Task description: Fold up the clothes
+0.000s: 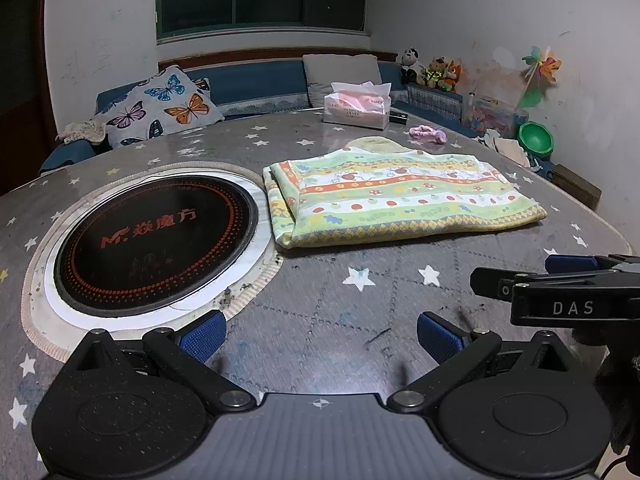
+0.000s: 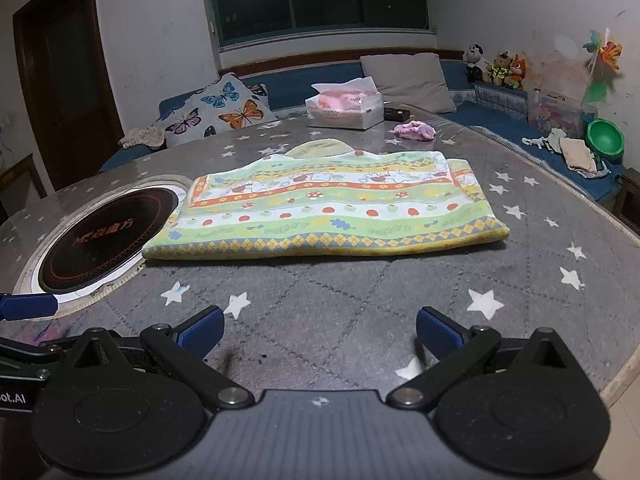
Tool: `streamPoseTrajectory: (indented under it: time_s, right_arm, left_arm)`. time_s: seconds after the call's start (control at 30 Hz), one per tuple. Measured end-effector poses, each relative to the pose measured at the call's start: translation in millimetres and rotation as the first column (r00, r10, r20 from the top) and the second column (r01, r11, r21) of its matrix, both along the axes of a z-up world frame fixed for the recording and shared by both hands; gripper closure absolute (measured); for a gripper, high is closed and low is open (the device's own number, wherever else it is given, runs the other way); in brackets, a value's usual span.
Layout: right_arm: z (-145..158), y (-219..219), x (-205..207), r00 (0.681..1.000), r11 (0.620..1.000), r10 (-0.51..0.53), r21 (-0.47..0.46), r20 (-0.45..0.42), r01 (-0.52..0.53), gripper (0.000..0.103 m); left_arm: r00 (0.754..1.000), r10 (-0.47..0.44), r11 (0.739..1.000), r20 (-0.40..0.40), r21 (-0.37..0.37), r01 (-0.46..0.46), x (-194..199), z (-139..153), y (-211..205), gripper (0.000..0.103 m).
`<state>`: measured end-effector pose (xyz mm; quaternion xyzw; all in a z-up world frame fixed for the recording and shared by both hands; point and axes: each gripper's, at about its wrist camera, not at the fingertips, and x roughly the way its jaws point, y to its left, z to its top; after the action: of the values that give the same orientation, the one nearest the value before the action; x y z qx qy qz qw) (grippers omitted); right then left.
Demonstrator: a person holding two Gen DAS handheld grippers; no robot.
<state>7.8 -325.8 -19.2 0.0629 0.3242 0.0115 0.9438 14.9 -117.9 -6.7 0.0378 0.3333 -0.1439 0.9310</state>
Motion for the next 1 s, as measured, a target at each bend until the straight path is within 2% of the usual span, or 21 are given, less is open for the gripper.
streamPoseTrajectory:
  time_s: [1.0]
  right_arm:
    - [1.7, 4.4, -5.0, 1.0, 1.0, 0.008, 0.005, 0.002, -0.008, 0.0]
  left_arm:
    - [1.0, -0.011, 1.0, -0.006, 0.009, 0.011, -7.3, -2.5, -4.2, 0.0]
